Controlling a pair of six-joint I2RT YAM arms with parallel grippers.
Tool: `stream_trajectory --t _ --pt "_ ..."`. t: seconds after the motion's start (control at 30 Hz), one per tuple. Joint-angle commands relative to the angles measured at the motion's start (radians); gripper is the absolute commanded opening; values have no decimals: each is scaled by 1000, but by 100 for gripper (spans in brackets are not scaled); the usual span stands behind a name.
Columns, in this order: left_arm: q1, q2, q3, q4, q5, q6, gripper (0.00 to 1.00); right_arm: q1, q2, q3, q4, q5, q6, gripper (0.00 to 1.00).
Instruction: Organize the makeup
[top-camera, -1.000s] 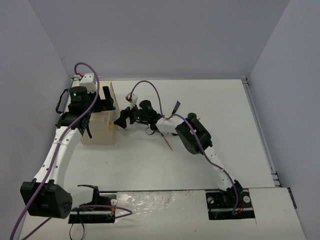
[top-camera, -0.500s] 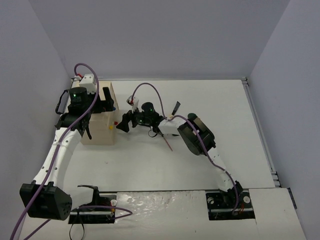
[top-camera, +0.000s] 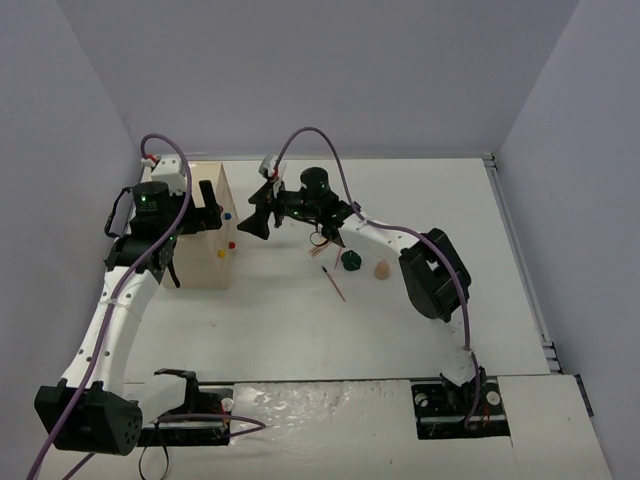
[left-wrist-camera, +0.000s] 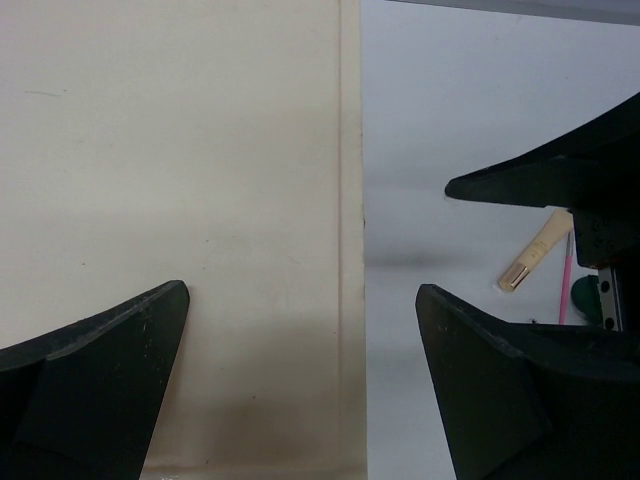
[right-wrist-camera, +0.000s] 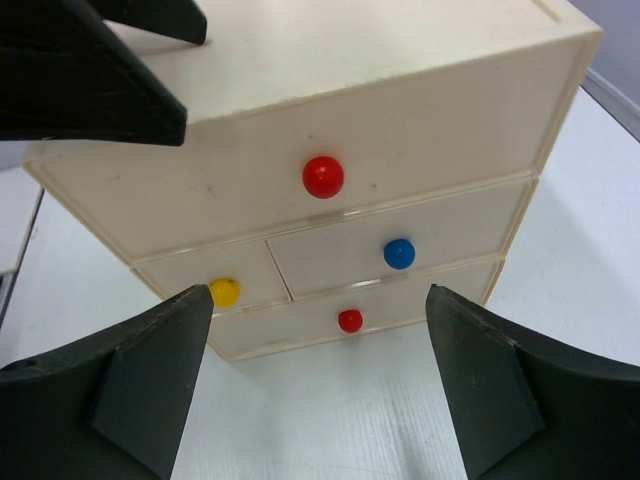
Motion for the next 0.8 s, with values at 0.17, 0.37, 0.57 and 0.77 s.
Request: stream_trajectory --t 0.17,0.37,0.57,0.77 --pt "8 -10 1 -20 -43 -6 97 63 16 45 -41 -45 -95 47" --pt "8 1 2 -27 -63 -15 97 89 61 85 -37 -31 -86 46" --pt "8 2 2 -30 -74 -19 97 102 102 103 27 -20 -43 49" --pt "8 7 3 -33 -80 -22 97 118 142 157 35 -36 -11 49"
